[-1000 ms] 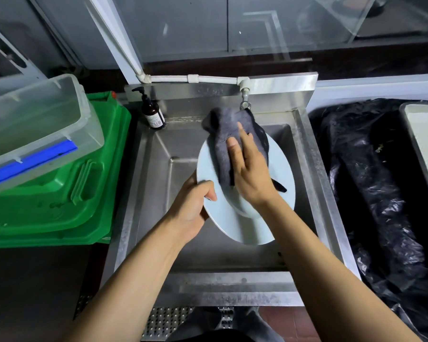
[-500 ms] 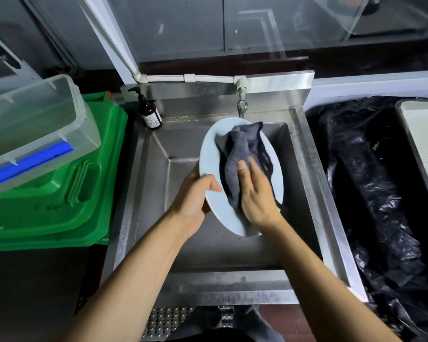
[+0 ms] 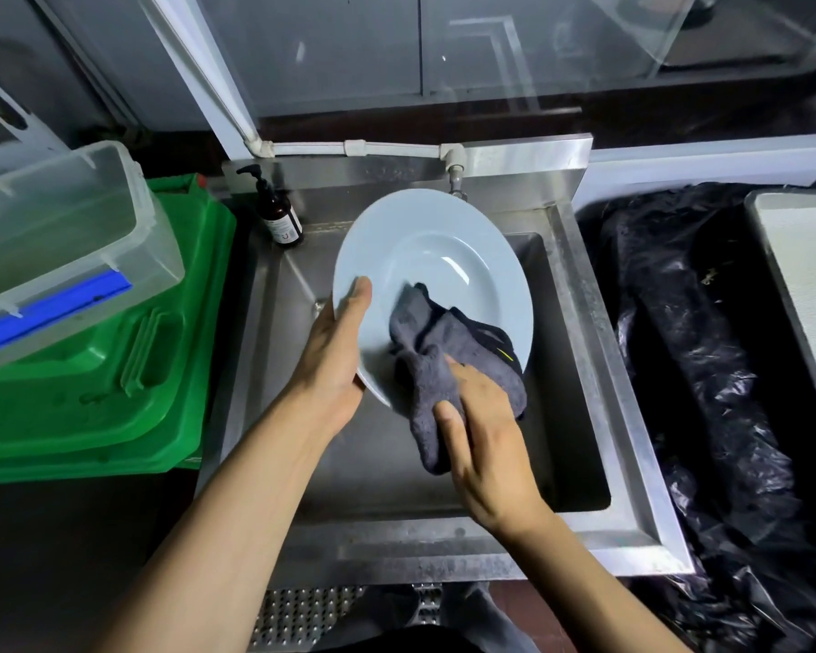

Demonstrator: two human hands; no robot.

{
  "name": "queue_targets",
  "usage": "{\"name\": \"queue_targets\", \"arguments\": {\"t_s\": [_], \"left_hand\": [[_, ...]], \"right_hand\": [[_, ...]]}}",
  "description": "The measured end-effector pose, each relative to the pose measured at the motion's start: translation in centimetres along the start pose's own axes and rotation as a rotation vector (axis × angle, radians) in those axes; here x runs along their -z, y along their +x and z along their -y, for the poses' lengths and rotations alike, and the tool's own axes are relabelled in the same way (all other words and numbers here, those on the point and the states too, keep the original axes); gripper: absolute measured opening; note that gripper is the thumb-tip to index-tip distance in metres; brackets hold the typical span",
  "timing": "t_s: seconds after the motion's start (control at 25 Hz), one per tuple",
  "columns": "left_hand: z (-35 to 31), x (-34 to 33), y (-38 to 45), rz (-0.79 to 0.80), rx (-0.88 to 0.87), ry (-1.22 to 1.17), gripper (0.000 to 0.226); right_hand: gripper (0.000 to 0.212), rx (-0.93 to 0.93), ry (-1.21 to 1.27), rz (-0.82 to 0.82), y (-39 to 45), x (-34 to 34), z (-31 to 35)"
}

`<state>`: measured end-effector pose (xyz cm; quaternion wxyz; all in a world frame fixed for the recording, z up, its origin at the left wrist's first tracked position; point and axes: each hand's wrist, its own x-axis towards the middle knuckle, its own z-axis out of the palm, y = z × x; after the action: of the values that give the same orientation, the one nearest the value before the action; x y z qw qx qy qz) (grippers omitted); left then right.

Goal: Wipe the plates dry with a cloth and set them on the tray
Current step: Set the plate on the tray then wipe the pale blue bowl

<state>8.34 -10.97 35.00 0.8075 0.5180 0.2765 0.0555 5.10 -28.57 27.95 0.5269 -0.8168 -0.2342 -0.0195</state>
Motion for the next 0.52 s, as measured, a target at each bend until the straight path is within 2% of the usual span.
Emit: {"name": "queue_targets", "arguments": {"t_s": [0.04,0.2,0.32,0.4,0.52], "left_hand": [[-0.3,0.1,-0.1,-0.013,0.007,0.004,0.039],[-0.2,0.3,-0.6,0.012,0.056,0.051,0.047],[0.1,0.4,-0.7,0.057,0.051,0.061,0.048],[0.3,0.3,-0.7,0.052,0.022,0.058,0.044],[1.2,0.0,-0.6,0.091,-0.037,0.063,0.026]], "right_hand": [[0.042,-0.041,-0.041,-0.044,-0.6,0.2,-1.0],[0.048,-0.391,-0.039,-0.148,0.7,1.2,-3.2],[0.054,-0.541,-0.014,-0.159,3.1,2.0,-3.3],[0.053,-0.497,-0.037,-0.076,3.8,1.6,-1.8],[0.051,-0.327,0.051,0.098,3.3,-0.4,2.0]]}}
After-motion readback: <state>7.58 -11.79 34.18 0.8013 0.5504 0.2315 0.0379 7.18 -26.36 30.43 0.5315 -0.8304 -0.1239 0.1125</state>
